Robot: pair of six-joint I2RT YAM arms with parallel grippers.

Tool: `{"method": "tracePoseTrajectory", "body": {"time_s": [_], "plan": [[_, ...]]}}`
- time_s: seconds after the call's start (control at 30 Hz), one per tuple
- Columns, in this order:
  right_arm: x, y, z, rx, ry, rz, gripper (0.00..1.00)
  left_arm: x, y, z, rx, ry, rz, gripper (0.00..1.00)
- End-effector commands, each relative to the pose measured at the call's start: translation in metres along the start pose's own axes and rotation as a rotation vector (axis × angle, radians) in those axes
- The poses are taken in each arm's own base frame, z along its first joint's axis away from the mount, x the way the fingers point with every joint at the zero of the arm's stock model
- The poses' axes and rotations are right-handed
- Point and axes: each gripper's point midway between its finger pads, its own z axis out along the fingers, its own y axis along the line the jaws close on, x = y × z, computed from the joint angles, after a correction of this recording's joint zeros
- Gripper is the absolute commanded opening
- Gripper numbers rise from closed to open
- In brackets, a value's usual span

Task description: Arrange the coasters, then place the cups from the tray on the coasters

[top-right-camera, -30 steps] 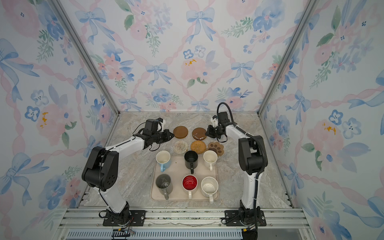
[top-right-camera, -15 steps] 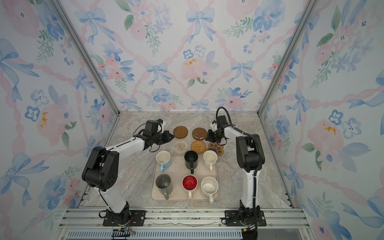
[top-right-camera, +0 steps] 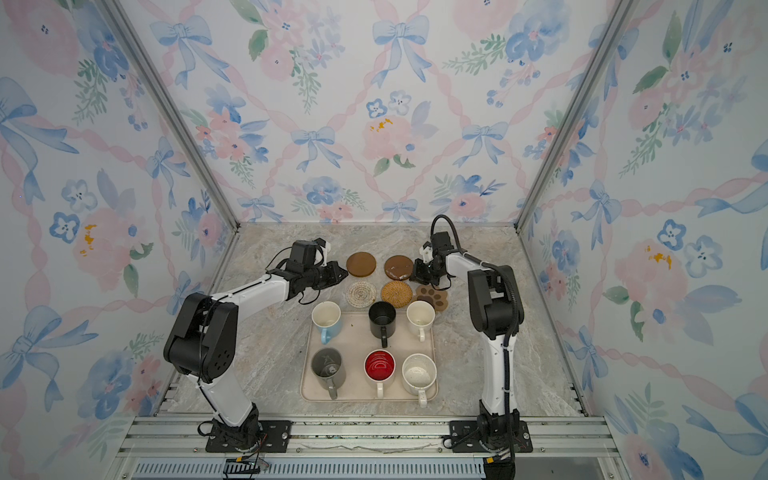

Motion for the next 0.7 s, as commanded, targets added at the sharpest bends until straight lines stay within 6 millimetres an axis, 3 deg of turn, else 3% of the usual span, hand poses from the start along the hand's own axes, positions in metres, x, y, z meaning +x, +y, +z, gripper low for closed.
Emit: {"method": "tracePoseTrajectory", "body": {"time_s": [0.0,0.23,0.37,0.47,0.67], "plan": [[-0.004,-0.006,0.009,0.001,0.004,0.026,0.00,0.004,-0.002,-0.004,-0.003,0.000,0.014,0.11],[-0.015,-0.002,0.012,-0.021,-0.021,0.029,0.00,0.006,-0.001,-0.004,-0.007,0.002,0.012,0.11],[-0.021,0.001,0.003,-0.027,-0.063,0.027,0.00,0.005,0.000,-0.005,-0.008,-0.001,0.012,0.11],[-0.032,0.008,-0.020,-0.029,-0.161,0.005,0.00,0.000,-0.001,-0.010,-0.020,-0.026,0.022,0.11],[-0.044,0.030,-0.089,0.024,-0.350,-0.084,0.00,-0.023,-0.006,-0.031,-0.065,-0.129,0.076,0.12]]}}
